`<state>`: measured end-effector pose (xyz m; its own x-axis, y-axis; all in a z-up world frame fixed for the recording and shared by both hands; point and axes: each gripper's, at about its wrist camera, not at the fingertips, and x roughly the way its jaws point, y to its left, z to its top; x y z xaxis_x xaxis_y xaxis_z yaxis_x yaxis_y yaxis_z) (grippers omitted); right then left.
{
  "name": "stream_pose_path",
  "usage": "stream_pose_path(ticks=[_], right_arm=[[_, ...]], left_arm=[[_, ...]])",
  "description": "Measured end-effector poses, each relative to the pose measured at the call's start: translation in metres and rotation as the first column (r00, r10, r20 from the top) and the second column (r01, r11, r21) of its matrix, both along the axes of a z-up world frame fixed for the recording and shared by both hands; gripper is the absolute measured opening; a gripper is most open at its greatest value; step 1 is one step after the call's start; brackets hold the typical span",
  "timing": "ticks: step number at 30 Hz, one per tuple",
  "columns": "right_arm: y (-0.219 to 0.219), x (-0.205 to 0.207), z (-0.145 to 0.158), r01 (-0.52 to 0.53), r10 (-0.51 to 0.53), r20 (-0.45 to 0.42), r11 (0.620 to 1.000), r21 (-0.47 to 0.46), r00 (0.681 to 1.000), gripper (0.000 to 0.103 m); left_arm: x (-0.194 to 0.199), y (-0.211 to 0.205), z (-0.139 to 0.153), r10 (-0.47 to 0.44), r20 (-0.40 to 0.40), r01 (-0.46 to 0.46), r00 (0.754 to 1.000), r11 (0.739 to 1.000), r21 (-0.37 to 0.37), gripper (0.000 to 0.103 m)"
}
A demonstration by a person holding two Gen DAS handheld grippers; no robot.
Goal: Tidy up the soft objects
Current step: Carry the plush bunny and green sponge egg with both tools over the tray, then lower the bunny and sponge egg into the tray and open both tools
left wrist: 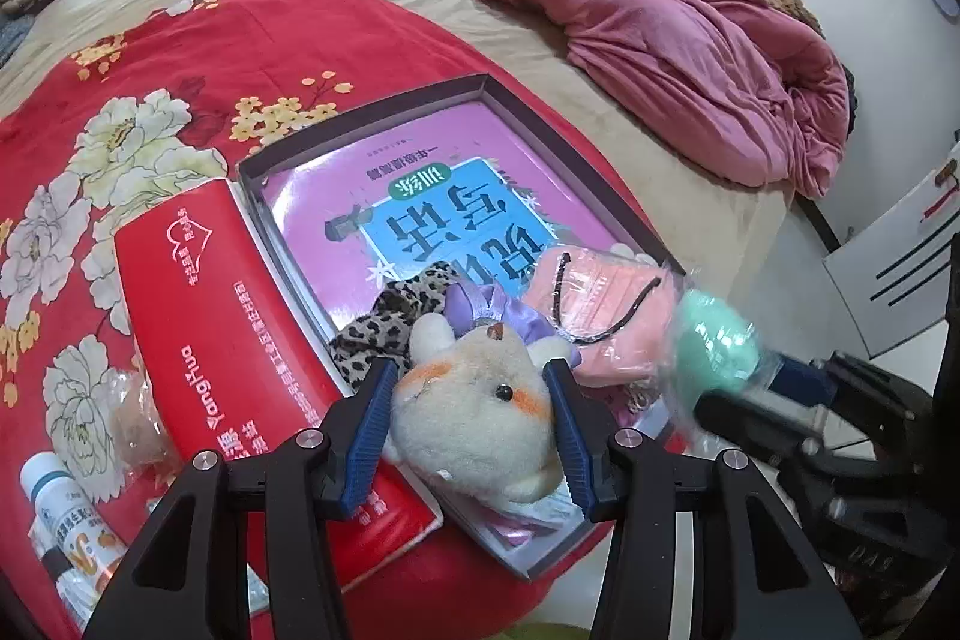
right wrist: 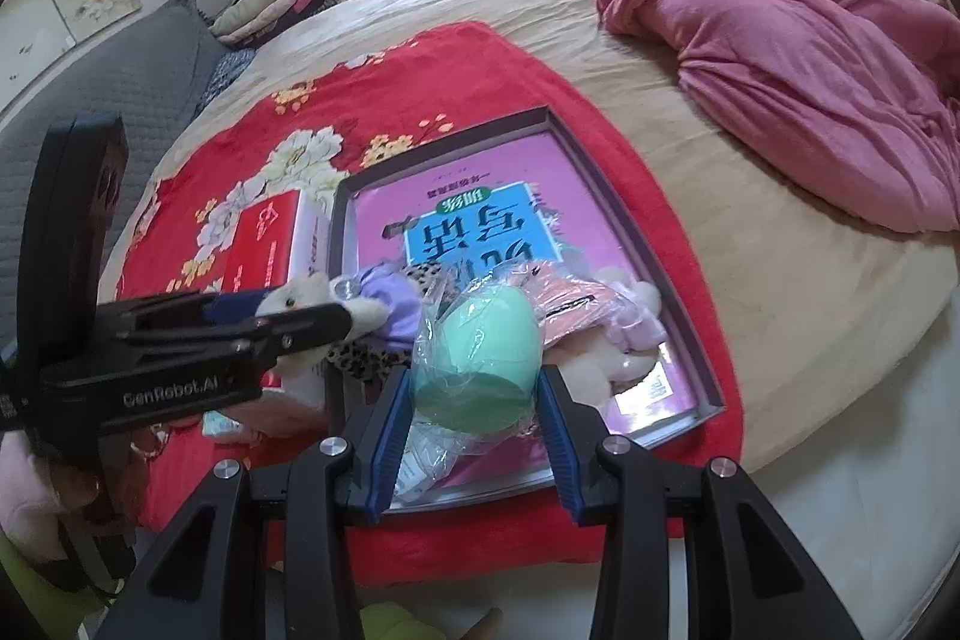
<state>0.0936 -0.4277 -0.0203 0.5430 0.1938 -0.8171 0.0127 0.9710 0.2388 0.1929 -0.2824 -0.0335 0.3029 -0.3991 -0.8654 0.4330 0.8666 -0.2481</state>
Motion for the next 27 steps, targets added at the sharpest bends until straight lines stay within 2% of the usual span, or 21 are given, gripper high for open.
stream_pose_path(ticks=[11, 21, 27], right_arm=[[0.011, 0.010, -0.019, -0.032, 0.031, -0.039, 0.999, -0.013, 0.999, 0.042], [0.011, 0.019, -0.037, -0.026, 0.022, -0.071, 0.998, -0.063, 0.997, 0.042], [0.010, 0.023, -0.044, -0.019, 0.015, -0.073, 0.998, -0.060, 0.997, 0.042]], left_arm=[[0.009, -0.001, -0.008, 0.006, 0.004, -0.006, 1.000, 1.000, 0.017, 0.052], [0.012, -0.004, -0.013, 0.000, -0.004, 0.000, 1.000, 1.000, 0.019, 0.052], [0.013, -0.006, -0.013, -0.011, 0.006, 0.011, 1.000, 1.000, 0.028, 0.052]])
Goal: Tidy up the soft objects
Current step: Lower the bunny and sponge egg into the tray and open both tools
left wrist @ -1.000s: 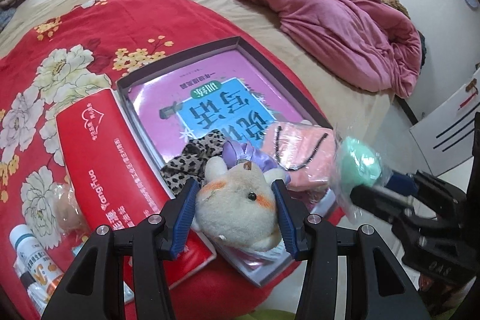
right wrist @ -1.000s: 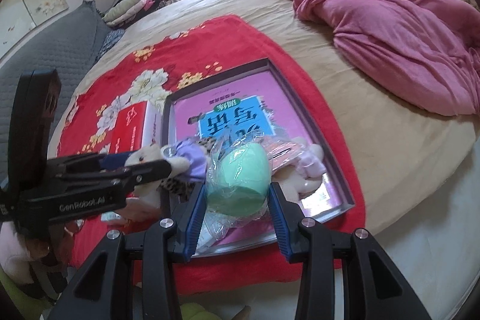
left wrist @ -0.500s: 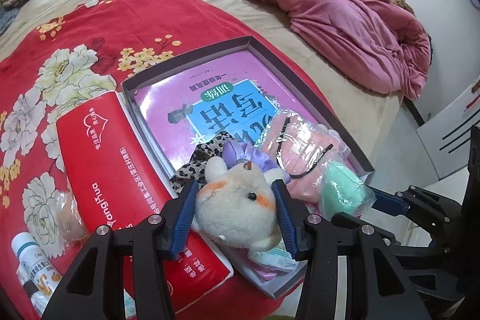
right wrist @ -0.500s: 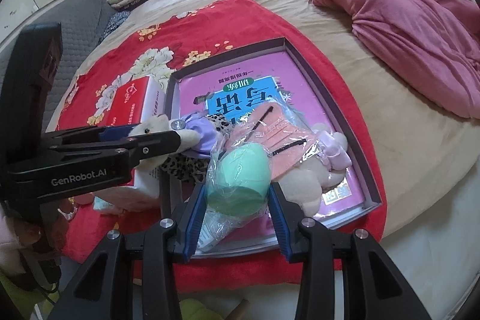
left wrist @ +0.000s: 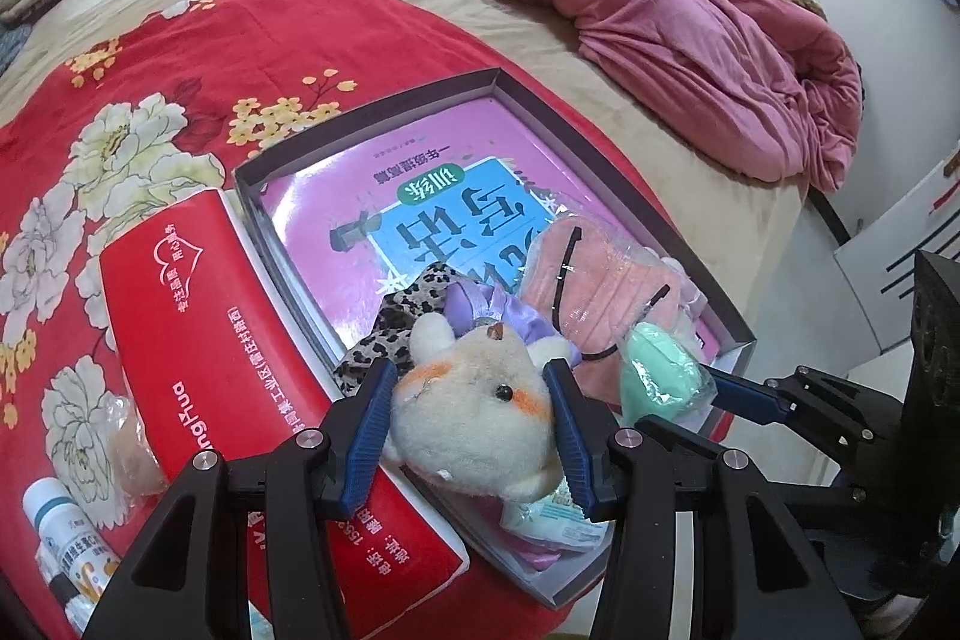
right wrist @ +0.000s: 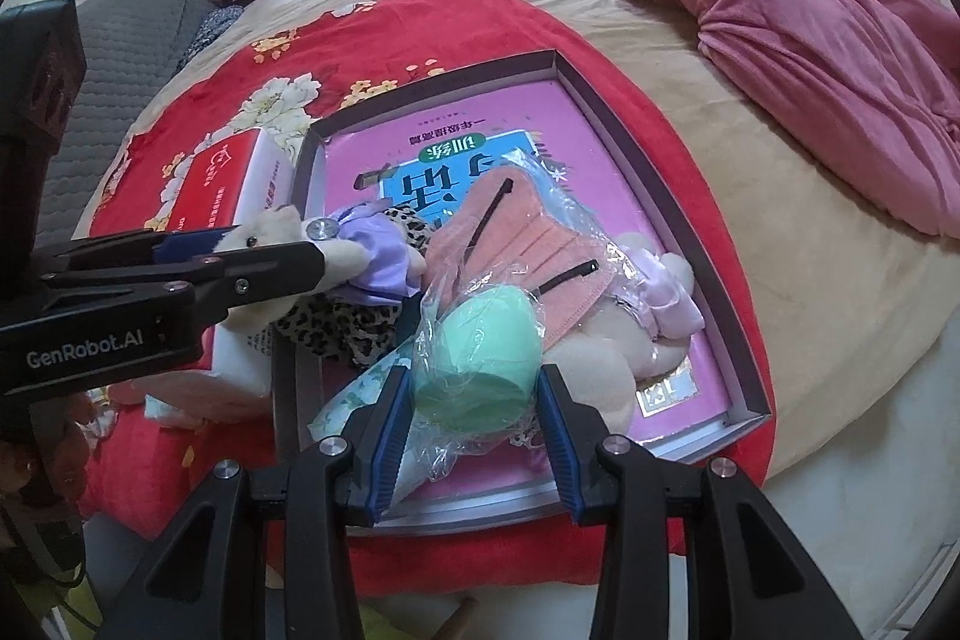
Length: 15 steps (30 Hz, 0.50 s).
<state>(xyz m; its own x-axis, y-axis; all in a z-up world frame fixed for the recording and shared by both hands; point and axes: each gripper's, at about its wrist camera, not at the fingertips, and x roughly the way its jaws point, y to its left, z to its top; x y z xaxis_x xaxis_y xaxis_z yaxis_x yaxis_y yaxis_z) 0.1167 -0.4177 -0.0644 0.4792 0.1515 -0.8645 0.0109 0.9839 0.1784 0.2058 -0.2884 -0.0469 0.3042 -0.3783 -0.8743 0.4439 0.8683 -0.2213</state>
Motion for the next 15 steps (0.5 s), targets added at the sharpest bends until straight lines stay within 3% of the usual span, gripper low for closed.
stream_pose_path(ticks=[15], right_arm=[[0.0006, 0.0028, 0.0003, -0.007, 0.007, -0.005, 1.000, 0.014, 1.000, 0.043]], left_arm=[[0.0001, -0.0032, -0.0012, -0.011, -0.007, 0.011, 1.000, 1.000, 0.004, 0.052]])
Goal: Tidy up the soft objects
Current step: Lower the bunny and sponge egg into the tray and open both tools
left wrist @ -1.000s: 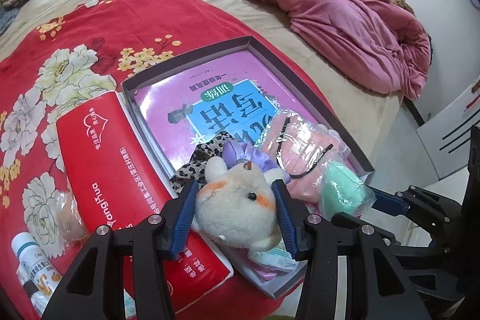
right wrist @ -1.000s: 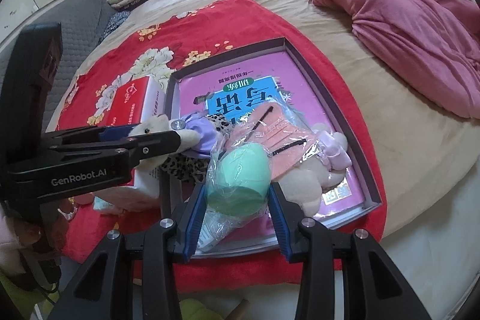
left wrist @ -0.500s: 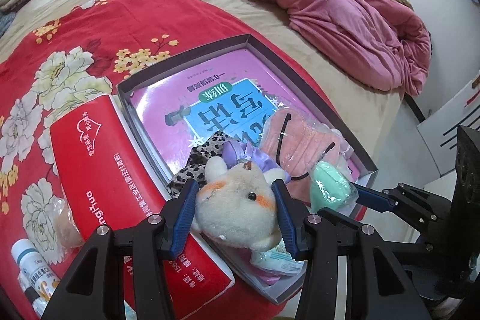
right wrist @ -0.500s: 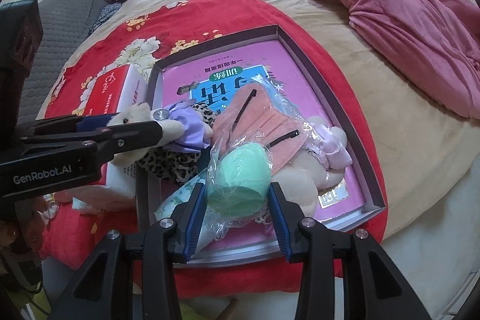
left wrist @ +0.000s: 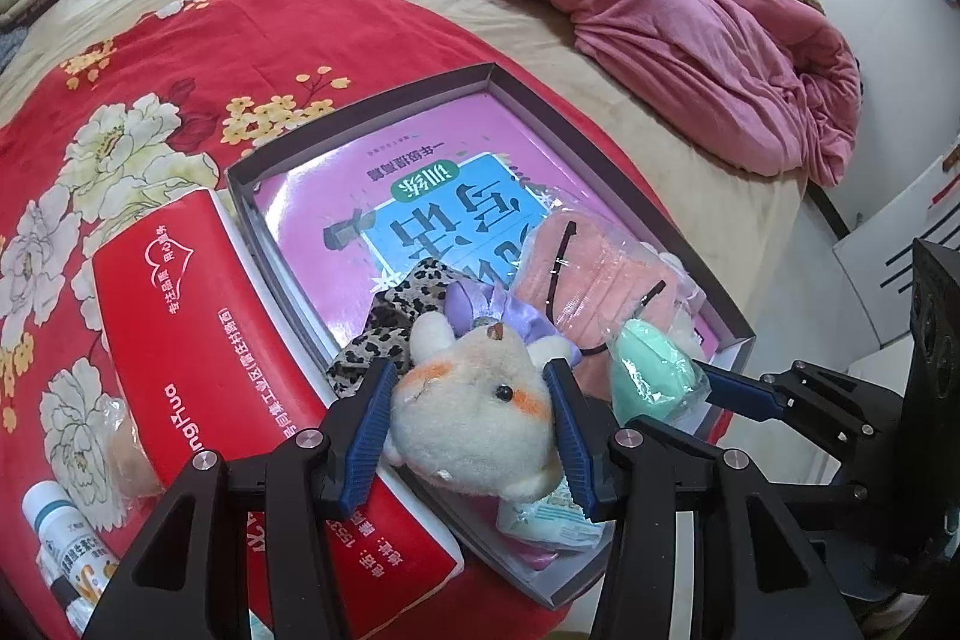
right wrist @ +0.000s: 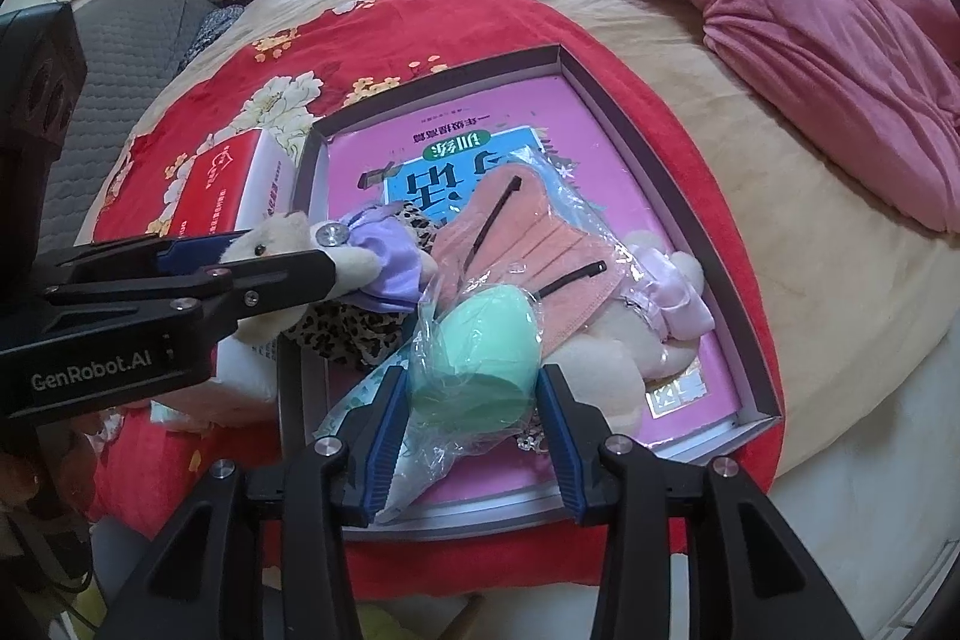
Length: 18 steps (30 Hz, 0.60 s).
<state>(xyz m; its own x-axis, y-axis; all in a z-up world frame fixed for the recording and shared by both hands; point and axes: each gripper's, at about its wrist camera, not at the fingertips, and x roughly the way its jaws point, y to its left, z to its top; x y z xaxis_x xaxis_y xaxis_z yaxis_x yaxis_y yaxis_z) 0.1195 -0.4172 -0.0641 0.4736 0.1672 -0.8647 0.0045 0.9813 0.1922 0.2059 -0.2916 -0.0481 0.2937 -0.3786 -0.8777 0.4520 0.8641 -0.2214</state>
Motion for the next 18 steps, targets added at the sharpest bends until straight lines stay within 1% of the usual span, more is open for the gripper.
stream_pose_path(ticks=[5, 7, 12, 14, 18], right_arm=[[0.000, -0.003, 0.007, -0.003, 0.003, 0.015, 1.000, -0.027, 1.000, 0.045], [-0.001, -0.004, 0.010, -0.002, 0.003, 0.018, 0.999, -0.032, 1.000, 0.051], [-0.005, -0.007, 0.016, -0.003, 0.003, 0.026, 0.999, -0.033, 1.000, 0.052], [-0.006, -0.008, 0.018, 0.000, 0.001, 0.028, 0.999, -0.039, 1.000, 0.052], [-0.010, -0.009, 0.025, 0.012, -0.010, 0.041, 0.999, -0.033, 0.999, 0.052]], left_arm=[[-0.002, -0.002, 0.000, -0.011, -0.009, 0.011, 1.000, 1.000, -0.009, 0.053], [-0.002, -0.004, -0.002, -0.014, -0.015, 0.014, 1.000, 1.000, -0.003, 0.053], [-0.004, -0.007, -0.003, -0.021, -0.016, 0.021, 1.000, 1.000, 0.009, 0.054], [-0.004, -0.007, -0.003, -0.021, -0.017, 0.021, 1.000, 1.000, 0.014, 0.055], [-0.004, -0.007, -0.001, -0.020, -0.016, 0.021, 1.000, 1.000, 0.014, 0.062]])
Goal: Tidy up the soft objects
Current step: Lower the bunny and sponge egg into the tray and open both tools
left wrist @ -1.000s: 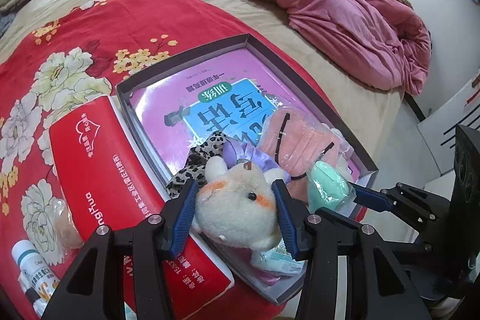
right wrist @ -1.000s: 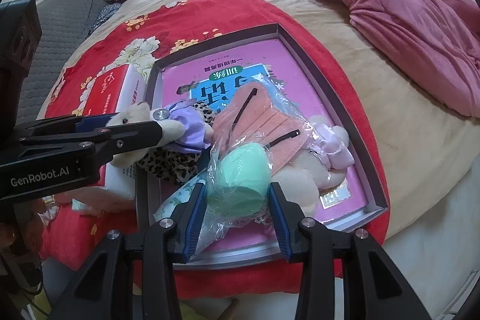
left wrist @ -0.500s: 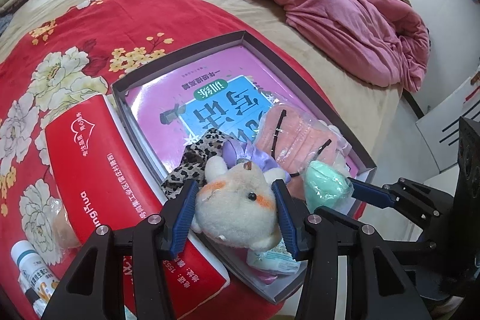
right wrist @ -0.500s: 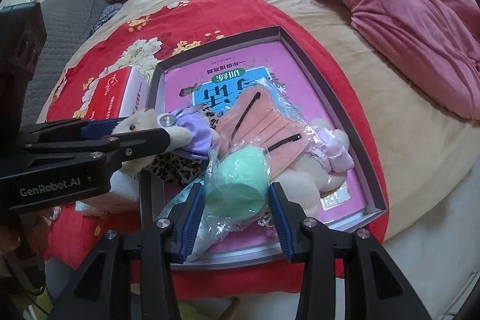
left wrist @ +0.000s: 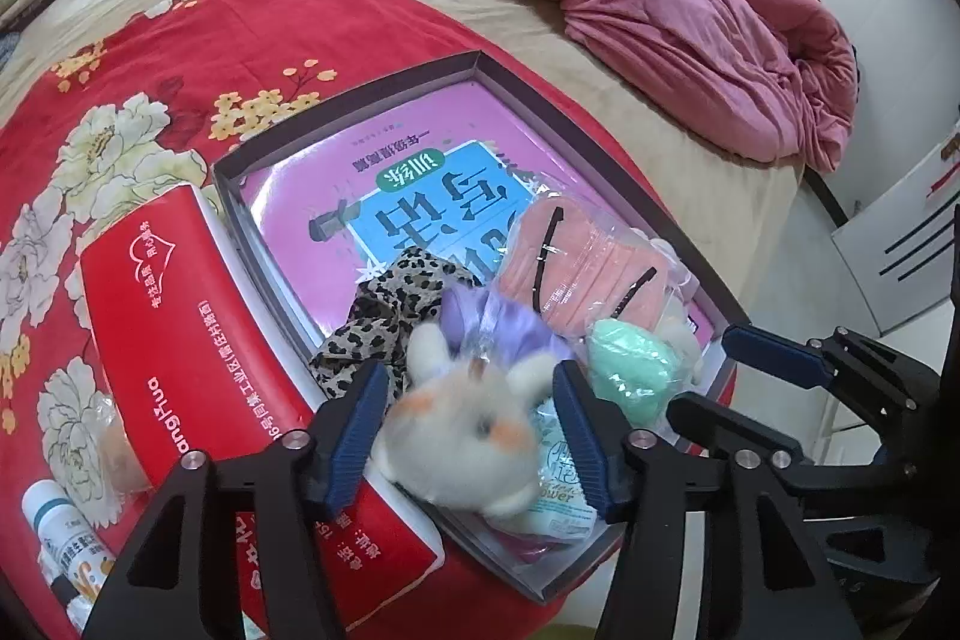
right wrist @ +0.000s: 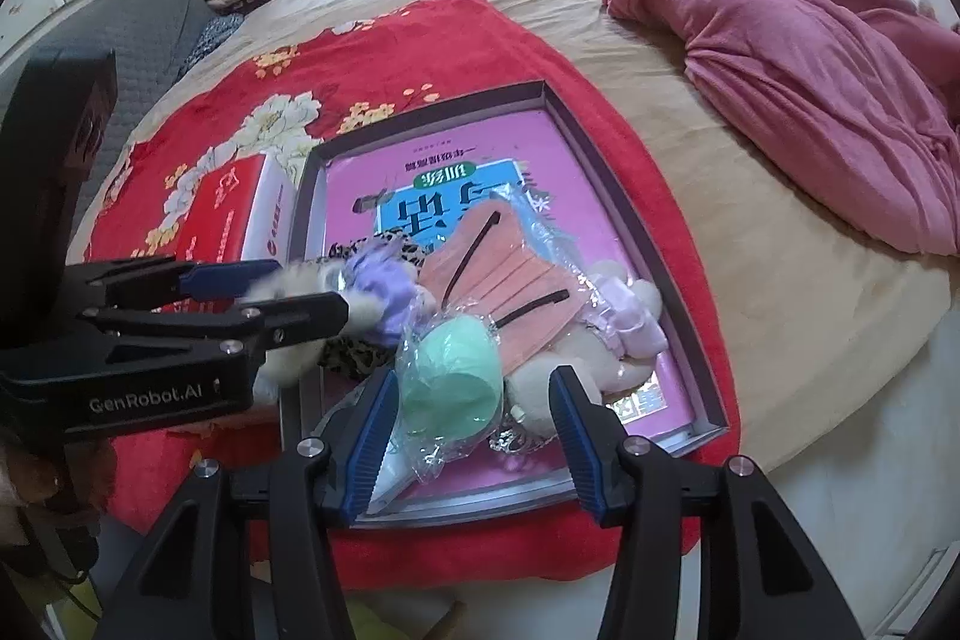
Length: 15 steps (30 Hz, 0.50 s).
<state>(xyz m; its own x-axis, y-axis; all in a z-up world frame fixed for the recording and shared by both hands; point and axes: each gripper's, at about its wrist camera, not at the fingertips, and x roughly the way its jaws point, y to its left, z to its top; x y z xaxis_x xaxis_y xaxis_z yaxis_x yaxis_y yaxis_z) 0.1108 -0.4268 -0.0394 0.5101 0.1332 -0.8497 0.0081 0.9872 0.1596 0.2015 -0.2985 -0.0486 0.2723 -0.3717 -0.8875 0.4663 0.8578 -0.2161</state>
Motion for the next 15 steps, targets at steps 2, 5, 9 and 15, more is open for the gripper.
stream_pose_path(ticks=[2, 5, 9, 15], right_arm=[[-0.001, -0.001, 0.003, 0.007, -0.007, 0.004, 1.000, 0.002, 1.000, 0.052], [-0.002, -0.002, 0.007, 0.017, -0.016, 0.010, 1.000, -0.008, 1.000, 0.052], [-0.005, -0.003, 0.010, 0.033, -0.032, 0.012, 0.999, -0.006, 0.999, 0.053], [-0.006, -0.005, 0.014, 0.051, -0.051, 0.019, 0.999, -0.016, 0.999, 0.057]], left_arm=[[0.000, 0.000, 0.002, -0.002, 0.003, 0.002, 1.000, 1.000, -0.004, 0.064], [-0.001, 0.000, 0.004, -0.004, 0.005, 0.004, 1.000, 1.000, -0.001, 0.065], [-0.004, 0.002, 0.006, -0.008, 0.009, 0.008, 1.000, 1.000, -0.006, 0.066], [-0.010, 0.009, 0.016, 0.004, 0.023, -0.004, 1.000, 1.000, -0.017, 0.074]])
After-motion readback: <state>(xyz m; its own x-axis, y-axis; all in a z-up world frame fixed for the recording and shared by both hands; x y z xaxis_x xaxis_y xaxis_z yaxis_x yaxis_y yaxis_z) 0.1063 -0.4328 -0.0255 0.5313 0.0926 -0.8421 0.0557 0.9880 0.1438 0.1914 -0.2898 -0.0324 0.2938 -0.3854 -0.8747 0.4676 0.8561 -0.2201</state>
